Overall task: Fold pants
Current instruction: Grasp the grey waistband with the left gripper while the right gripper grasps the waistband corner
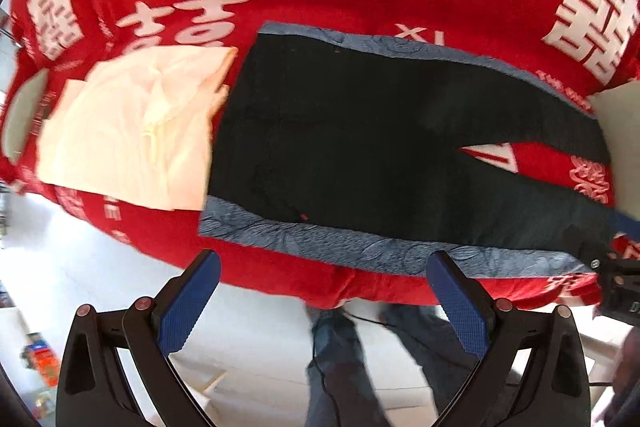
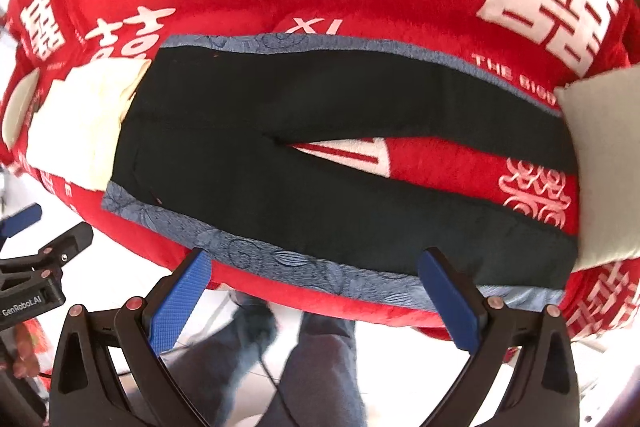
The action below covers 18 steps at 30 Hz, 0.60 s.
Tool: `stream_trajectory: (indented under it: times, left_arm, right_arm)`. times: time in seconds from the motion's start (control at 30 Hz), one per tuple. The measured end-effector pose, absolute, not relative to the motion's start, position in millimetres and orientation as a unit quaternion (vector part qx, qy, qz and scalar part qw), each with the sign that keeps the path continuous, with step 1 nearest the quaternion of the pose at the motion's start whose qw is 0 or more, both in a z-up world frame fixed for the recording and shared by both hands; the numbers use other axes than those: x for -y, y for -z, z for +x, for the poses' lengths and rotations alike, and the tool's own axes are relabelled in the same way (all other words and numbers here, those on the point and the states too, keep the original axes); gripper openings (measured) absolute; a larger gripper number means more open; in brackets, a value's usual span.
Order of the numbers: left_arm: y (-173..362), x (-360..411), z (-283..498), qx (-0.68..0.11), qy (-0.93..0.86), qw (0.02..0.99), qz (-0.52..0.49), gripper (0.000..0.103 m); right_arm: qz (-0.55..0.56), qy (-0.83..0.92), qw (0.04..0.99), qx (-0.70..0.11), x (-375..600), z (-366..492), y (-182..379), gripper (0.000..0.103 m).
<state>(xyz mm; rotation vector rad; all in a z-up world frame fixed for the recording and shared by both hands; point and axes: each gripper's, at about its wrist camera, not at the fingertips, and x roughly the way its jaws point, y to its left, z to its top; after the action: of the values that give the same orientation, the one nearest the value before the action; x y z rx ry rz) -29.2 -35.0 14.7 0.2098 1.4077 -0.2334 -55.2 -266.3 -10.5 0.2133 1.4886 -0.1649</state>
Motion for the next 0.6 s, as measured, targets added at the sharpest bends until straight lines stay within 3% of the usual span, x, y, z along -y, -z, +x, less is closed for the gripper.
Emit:
stream_trajectory:
  times: [0.27,0.37,0.43,0.5,0.6]
  left_arm:
    - [49,-18,-4,-0.663,0.137,0.736,0.005,0.103]
    - [78,-36,-2,-0.675,0.136,0.725,-0.032,0.102]
    - [103,-50,-3,-0.689,0.135,0.71,-0.063,0.081]
    - [122,-58,-6,-0.706,0.134,0.689,-0.095,0.07]
    - [139,-69,-13,-0.705,0.144,0.683,-0.127,0.07]
  right_arm:
    - [0.321,0.041,0.702,-0.635,261,-75,67,0.103]
    - [0.422,0.014,0.671,-0.61,252,-87,108,0.095]
    - [0.468,0.002,0.648,-0.601,244,-97,136,0.075]
    - [0.519,-0.012,0.616,-0.592,235,-108,171,0.065]
    - [0.566,-0.028,0.587,-0.578,220,-124,205,0.063]
